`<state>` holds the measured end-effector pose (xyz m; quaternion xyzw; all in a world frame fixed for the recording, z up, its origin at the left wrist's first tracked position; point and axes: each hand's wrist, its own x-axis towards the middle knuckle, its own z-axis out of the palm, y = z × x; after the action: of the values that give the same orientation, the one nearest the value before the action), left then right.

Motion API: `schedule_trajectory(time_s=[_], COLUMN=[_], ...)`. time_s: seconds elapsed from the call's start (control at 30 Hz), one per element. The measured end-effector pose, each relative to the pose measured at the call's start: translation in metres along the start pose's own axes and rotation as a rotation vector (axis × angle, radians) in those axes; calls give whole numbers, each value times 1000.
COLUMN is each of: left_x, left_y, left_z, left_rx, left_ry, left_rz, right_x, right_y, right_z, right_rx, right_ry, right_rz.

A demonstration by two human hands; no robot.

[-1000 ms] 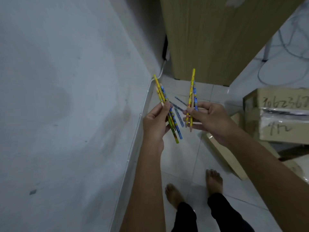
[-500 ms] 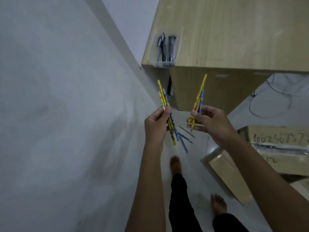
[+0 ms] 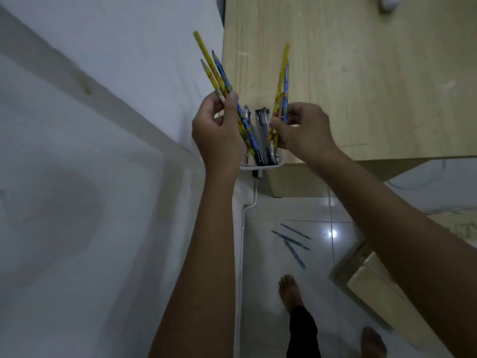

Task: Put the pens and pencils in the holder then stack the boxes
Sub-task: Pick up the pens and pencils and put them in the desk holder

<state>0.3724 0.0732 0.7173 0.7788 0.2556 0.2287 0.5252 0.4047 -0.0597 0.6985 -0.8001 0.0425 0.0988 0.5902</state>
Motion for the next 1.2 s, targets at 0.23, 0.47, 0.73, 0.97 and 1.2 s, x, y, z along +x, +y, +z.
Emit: schedule_trajectory(time_s=[0.23, 0.47, 0.73, 0.97, 1.2], left_x=[12, 4, 1, -4, -10], left_y=[-25, -37, -43, -40, -47], left_z=[14, 11, 7, -3, -14], left_rx=[273, 456, 606, 1082, 1086], left_ry=[-143, -257, -295, -362, -466], left_rz=[103, 239, 302, 529, 527], right_x=[8, 1, -11, -26, -28], right_y=[-1, -6, 2, -1, 1], right_z=[25, 34, 29, 30, 18], right_rx=[-374, -556, -686, -1137, -1305], right_ry=[-25, 6, -3, -261, -342], right_rz=[-56, -99, -199, -407, -489])
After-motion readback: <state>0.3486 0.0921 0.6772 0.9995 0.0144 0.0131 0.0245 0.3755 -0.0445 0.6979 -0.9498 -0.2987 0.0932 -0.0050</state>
